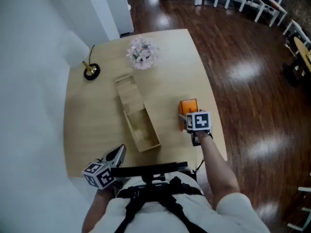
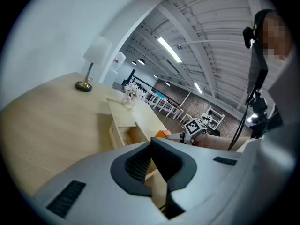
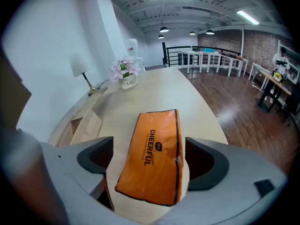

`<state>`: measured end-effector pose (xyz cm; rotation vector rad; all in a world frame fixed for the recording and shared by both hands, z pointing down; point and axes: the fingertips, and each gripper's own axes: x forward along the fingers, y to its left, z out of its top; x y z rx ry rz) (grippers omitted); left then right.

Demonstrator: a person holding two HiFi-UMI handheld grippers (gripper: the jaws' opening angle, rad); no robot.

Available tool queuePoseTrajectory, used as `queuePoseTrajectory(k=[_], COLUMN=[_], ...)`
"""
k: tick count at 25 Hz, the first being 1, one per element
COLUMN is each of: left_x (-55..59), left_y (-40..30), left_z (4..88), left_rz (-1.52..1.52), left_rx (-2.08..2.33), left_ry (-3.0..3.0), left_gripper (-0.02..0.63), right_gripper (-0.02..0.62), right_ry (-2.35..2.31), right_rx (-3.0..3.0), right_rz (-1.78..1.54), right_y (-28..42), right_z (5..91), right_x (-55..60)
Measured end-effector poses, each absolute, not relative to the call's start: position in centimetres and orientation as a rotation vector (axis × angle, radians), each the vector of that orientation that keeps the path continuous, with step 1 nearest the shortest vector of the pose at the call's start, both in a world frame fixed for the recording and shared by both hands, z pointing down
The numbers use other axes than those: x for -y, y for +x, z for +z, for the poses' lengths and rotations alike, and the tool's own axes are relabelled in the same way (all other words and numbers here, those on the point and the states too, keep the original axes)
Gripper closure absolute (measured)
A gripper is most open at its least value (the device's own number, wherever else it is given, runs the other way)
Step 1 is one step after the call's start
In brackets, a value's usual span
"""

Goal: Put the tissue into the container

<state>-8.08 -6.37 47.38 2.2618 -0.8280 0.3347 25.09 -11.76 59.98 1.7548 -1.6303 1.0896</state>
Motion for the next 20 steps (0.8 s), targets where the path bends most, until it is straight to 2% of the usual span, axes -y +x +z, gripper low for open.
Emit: queuePoseTrajectory(k=[8,20], left_x=[5.5,5.3], left_y=[-8.9,-9.9], left_z=[48.1,48.9], left_rz=[0.363,0.345], left_rx=[0.802,0.821], left_ry=[2.256,2.208], left_gripper=[0.612,0.612], right_gripper=[0.123,0.155], right_ry=[1.730,1.733], right_rx=[1.503,1.551], right_rz=[1.175,1.233], right_y=[25.9,25.9], right_z=[64.2,63.8], right_x=[11.8,11.7])
